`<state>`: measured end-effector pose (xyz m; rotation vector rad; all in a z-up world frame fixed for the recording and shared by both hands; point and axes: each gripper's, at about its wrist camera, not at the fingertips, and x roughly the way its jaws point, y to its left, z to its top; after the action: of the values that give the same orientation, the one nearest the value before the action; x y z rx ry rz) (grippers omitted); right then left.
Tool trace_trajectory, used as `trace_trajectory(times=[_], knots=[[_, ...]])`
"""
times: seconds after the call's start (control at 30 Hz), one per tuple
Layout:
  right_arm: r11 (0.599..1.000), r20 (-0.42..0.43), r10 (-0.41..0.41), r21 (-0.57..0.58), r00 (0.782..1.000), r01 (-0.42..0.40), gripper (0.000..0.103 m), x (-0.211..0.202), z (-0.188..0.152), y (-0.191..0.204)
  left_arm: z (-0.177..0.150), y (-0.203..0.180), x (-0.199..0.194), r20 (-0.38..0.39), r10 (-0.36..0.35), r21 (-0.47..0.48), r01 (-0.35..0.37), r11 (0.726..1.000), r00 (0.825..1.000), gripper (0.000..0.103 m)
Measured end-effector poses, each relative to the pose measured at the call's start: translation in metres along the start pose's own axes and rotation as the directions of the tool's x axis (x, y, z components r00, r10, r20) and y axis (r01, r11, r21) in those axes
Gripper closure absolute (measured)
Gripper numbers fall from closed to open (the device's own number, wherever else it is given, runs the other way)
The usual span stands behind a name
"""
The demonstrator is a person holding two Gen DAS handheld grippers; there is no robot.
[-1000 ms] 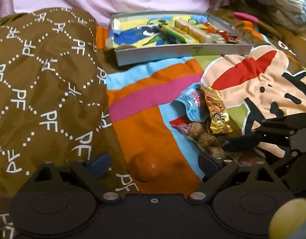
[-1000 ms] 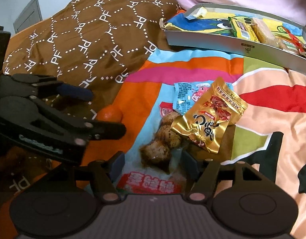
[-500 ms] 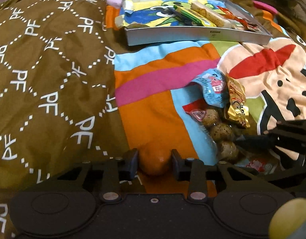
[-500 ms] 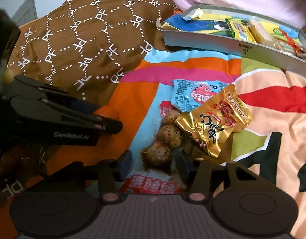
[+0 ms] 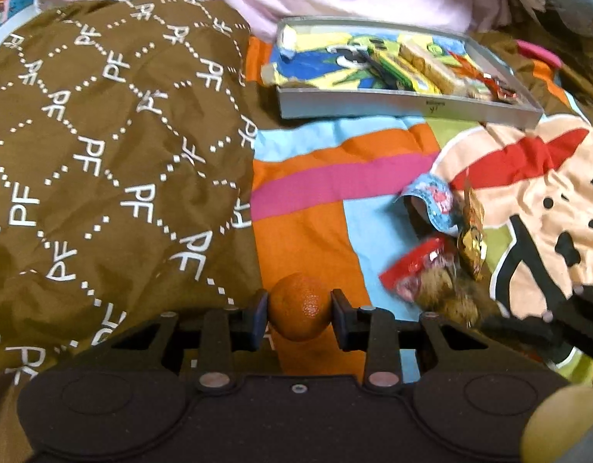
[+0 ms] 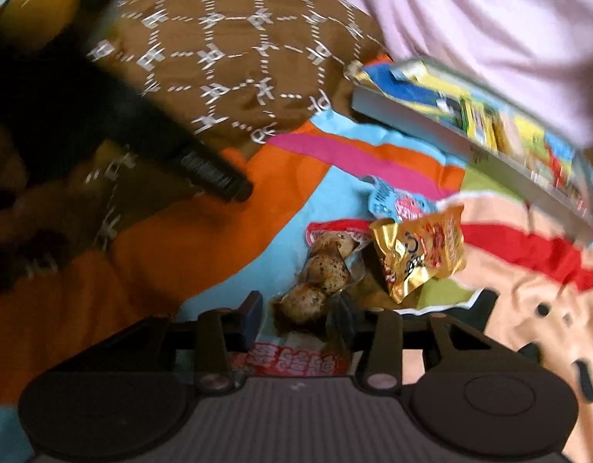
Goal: Organize snacks
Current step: 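Close the right tool on the quail egg packet while the left grasps the orange, then carry the orange and quail egg packet over the tray with both tools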
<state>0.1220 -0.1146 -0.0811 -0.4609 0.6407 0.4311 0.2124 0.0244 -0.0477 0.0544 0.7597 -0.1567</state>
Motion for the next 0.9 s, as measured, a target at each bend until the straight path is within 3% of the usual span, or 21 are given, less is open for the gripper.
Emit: trace_trajectory(times=[0.33, 0.67, 0.9], knots=[[0.959, 0.062, -0.111, -0.254, 0.992, 0.123, 0.059, -0.024, -0.021, 0.027, 0.007, -0.006, -0.016, 0.068, 0.026, -0.044, -0.023, 0.999, 0.997, 0.067], [0.939, 0.149, -0.171, -0.273, 0.974, 0.207, 0.059, -0.030, -0.012, -0.002, 0.028, -0.019, -0.016, 0.122, 0.048, -0.069, -0.040, 0.997, 0.991, 0.067], [0.918, 0.261, -0.237, -0.255, 0.936, 0.304, 0.059, -0.023, 0.006, -0.044, 0.062, -0.034, -0.006, 0.165, 0.062, -0.094, -0.047, 0.994, 0.984, 0.067]])
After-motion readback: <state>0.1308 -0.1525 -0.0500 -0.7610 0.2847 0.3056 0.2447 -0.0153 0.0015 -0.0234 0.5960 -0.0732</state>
